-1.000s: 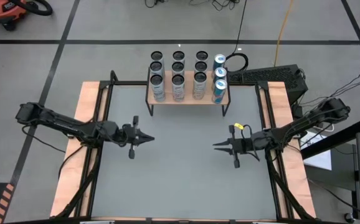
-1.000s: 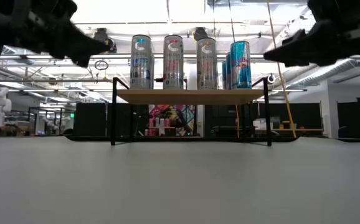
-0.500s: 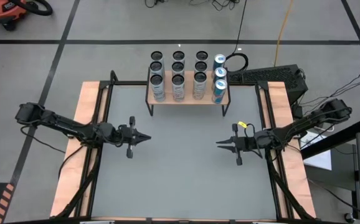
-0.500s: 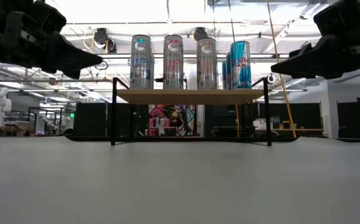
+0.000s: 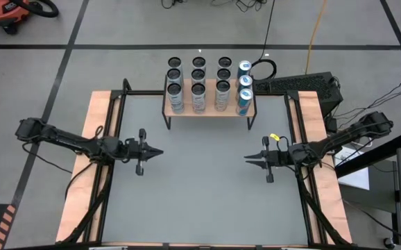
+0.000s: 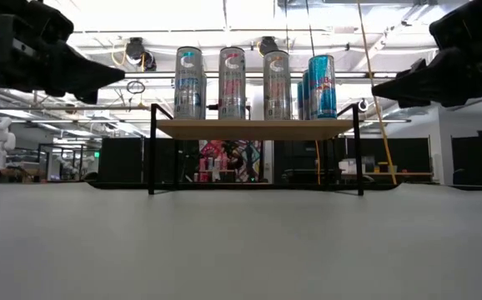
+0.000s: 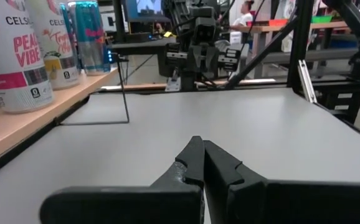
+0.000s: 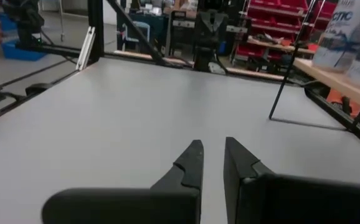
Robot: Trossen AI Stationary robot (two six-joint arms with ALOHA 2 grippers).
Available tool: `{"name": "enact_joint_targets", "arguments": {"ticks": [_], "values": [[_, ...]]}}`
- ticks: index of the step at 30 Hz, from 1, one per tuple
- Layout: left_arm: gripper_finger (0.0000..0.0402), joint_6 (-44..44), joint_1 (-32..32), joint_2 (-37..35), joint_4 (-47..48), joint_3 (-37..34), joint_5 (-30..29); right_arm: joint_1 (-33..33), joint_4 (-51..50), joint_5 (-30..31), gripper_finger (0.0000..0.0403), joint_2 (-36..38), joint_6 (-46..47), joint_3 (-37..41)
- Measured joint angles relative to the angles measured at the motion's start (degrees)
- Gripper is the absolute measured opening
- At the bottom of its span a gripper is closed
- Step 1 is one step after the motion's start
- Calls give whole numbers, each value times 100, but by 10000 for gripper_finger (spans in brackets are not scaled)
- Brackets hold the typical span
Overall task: Place canned beverage on shelf
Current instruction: Return to Home Position
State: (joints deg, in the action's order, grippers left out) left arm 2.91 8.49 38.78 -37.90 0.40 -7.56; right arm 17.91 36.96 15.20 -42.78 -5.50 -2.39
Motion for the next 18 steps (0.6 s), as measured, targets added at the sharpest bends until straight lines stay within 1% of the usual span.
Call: {"name": "enact_joint_targets", "arguments": {"ticks": [9,18], "values": [[1,50,0,-575,671,-2,0,0,-729,4,0,476,31,15],[1,44,0,-1219,1308,-4,1,0,-1650,2,0,1490,14,17]]}}
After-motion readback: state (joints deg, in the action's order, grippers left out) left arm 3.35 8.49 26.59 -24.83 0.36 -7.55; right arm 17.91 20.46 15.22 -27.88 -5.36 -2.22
